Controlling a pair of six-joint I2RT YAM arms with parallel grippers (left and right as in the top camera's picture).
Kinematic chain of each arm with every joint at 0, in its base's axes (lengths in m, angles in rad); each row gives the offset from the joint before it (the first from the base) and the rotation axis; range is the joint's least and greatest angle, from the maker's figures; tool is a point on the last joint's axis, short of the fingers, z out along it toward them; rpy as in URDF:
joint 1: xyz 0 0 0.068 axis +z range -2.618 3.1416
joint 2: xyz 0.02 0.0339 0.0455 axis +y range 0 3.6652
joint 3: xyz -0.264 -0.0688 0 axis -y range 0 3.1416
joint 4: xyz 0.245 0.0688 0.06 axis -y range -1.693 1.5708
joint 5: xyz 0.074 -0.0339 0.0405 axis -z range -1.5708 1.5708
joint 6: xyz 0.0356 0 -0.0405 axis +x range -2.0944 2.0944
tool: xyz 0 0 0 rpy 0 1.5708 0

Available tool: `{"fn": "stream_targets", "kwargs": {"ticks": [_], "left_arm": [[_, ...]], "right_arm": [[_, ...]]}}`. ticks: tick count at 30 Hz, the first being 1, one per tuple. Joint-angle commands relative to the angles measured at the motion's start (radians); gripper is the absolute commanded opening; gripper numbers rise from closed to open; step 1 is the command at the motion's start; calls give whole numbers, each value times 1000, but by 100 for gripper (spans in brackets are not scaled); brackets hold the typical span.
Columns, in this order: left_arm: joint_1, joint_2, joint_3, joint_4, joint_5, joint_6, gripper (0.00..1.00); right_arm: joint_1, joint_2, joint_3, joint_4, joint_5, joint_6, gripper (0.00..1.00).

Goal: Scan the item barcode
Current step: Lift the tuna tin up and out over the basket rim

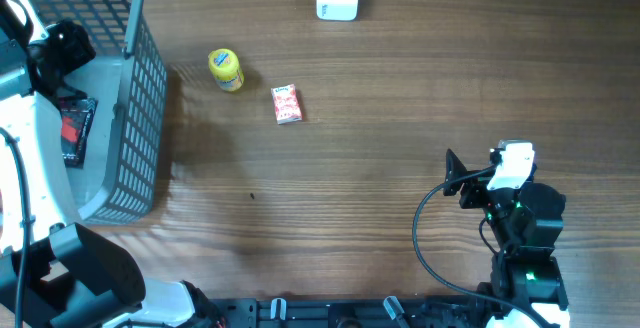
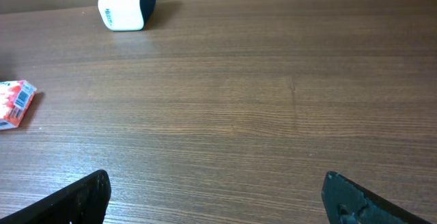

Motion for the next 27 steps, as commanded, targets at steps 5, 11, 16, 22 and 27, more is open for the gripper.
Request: {"fn": "stream_targets", "kwargs": {"ticks": [5,11,16,22,27], "left_arm": [[-7,-37,-2,-13,26,-14,49],[-37,-46,-2,6,32,-14,49],[-72,-74,-2,30,31,-14,49],[-98,-120,-2,52,32,-14,50],[-129,-151,-2,60,32,-14,49]], "right_arm": [[-3,0,20,5,2,-2,100],[-3,0,20,5,2,-3,100],[-3,0,20,5,2,-3,100],[-3,0,20,5,2,-3,100],[-3,0,20,5,2,-2,100]]}}
